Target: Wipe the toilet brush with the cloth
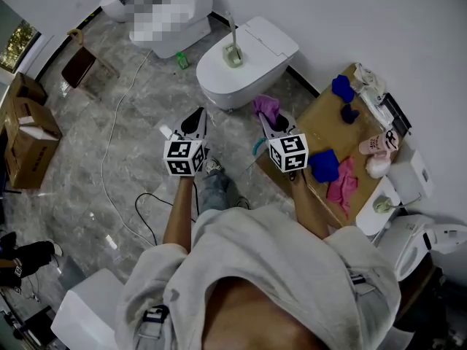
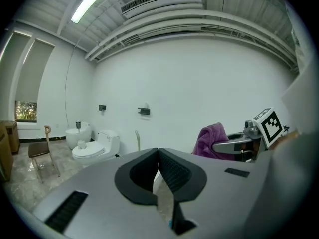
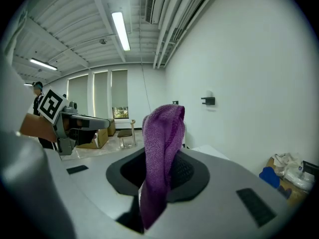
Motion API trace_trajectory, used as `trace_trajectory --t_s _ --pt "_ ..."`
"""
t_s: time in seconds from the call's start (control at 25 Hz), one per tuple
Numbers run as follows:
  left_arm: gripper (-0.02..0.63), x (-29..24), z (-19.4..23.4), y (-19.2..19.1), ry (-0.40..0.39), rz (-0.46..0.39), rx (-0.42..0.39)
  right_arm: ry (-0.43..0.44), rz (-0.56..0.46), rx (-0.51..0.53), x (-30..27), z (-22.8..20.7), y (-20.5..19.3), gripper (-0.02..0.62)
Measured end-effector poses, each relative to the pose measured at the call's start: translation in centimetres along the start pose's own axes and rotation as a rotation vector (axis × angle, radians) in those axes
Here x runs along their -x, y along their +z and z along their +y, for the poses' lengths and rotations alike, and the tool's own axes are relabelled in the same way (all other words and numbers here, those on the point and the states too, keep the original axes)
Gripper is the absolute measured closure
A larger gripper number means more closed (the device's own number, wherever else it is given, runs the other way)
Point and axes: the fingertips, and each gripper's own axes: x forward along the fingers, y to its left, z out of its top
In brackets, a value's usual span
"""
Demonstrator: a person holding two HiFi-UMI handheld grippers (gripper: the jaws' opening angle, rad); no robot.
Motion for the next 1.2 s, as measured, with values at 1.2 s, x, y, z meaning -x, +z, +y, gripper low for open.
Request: trace_trajectory --t_s 1.2 --pt "0.586 -14.7 21.2 6.9 -0.062 -0.039 0.036 -0.043 0.012 0.071 -24.0 0.0 10.8 0.495"
